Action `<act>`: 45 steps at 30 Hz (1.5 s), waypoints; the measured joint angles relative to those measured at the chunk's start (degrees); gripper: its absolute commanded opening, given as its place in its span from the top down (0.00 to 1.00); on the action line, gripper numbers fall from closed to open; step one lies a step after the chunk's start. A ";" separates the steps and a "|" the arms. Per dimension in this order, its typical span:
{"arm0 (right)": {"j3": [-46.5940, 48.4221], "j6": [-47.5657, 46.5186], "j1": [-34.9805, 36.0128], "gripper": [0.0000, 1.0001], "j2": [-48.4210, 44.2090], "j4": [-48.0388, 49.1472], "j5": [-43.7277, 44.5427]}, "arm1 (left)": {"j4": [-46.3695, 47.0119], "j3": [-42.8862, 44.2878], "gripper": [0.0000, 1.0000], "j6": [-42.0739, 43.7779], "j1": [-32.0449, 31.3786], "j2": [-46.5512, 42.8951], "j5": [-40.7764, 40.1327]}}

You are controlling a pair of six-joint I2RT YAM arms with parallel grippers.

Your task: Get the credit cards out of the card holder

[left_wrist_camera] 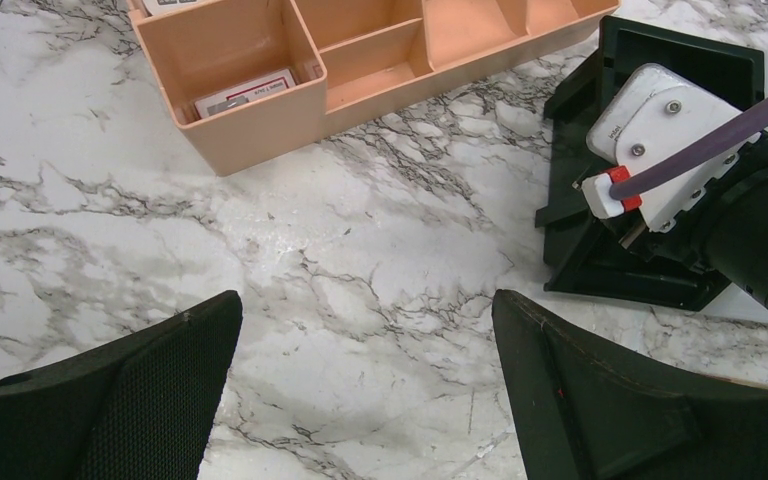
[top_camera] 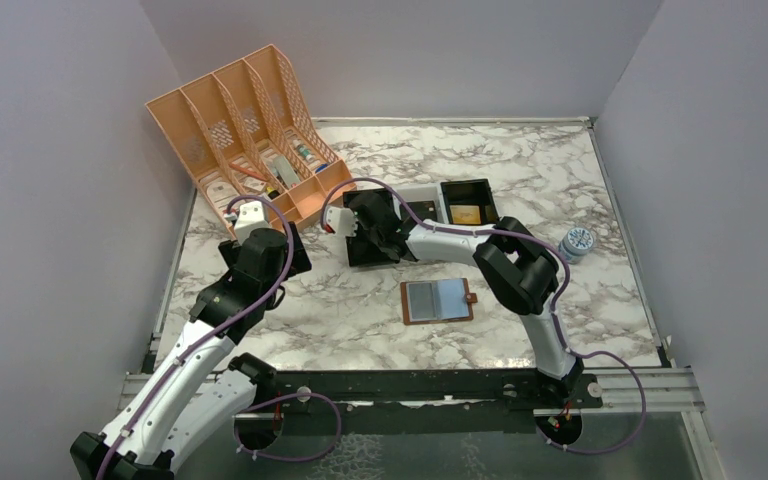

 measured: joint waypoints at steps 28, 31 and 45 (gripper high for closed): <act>-39.98 64.52 -2.25 0.44 -46.01 -0.57 2.89 | 0.09 0.00 0.01 0.81 0.00 1.09 1.42; -40.41 70.97 -2.25 0.46 -46.21 -3.30 -1.16 | 0.09 0.00 0.01 0.79 0.00 1.49 1.44; -38.75 78.44 -1.95 0.56 -40.09 -8.33 -10.38 | 0.09 0.00 0.01 0.79 0.00 2.56 1.42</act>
